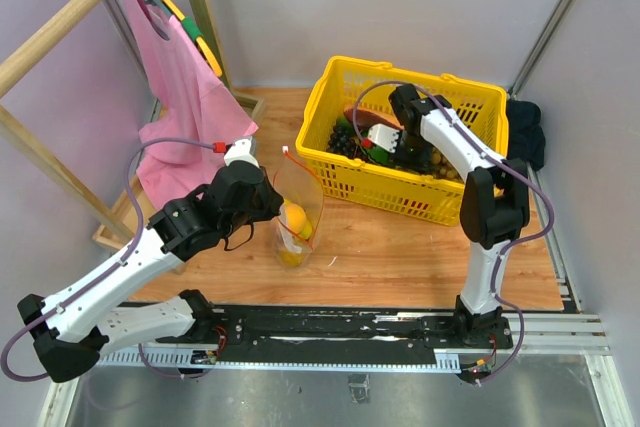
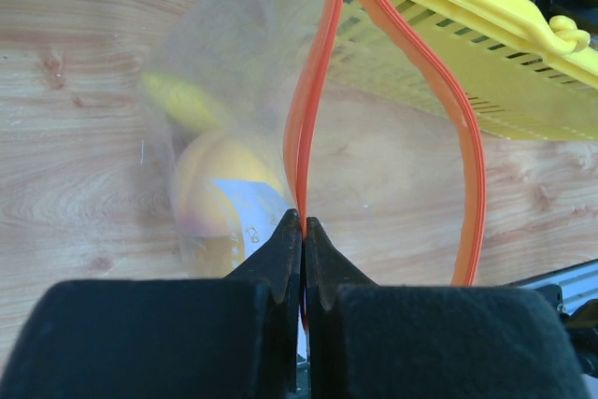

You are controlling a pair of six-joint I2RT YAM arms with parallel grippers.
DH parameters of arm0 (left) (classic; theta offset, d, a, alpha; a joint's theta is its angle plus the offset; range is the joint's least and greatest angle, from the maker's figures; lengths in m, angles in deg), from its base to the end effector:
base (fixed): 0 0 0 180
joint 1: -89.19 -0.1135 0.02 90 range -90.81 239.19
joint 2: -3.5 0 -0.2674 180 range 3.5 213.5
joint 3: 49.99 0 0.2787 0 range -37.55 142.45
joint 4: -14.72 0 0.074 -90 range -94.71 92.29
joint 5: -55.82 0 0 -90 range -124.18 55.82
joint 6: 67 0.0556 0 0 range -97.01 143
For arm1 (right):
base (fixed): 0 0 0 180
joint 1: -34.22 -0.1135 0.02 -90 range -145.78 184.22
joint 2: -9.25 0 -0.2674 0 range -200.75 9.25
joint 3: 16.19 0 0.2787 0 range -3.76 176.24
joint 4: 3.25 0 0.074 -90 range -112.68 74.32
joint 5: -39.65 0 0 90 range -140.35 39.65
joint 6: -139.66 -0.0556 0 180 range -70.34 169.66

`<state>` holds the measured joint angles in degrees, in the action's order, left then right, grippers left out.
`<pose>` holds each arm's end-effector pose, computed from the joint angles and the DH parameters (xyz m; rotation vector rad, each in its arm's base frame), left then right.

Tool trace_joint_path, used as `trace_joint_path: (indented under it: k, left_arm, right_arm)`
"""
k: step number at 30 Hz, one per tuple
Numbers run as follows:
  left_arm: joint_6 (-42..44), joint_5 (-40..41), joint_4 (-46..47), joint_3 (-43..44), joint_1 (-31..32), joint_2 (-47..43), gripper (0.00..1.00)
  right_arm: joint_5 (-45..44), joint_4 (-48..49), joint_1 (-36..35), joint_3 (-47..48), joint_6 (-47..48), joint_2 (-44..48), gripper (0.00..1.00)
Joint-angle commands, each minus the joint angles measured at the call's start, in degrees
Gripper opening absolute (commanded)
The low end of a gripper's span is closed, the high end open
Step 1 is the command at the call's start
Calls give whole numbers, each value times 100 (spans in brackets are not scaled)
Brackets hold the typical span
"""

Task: Place the food in the zip-top bag and seal the zipper
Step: Pick up the fake fruit from the bin.

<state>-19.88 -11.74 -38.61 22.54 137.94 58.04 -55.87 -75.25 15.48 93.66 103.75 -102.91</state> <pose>0.1691 -0.1606 0.3449 -0.1109 2.1750 -0.5033 0.4130 0.1345 0.2254 -1.7055 2.3444 -0.2544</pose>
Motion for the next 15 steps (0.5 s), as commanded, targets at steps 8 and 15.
trace_joint_path:
  k: [8,15]
  left_arm:
    - [12,125,-58,192,-25,-101,0]
    - [15,114,-47,226,-24,-68,0]
  right_arm:
    - [-411,464,51,-34,-255,204,10]
    - [-65,630,55,75,-558,689,1]
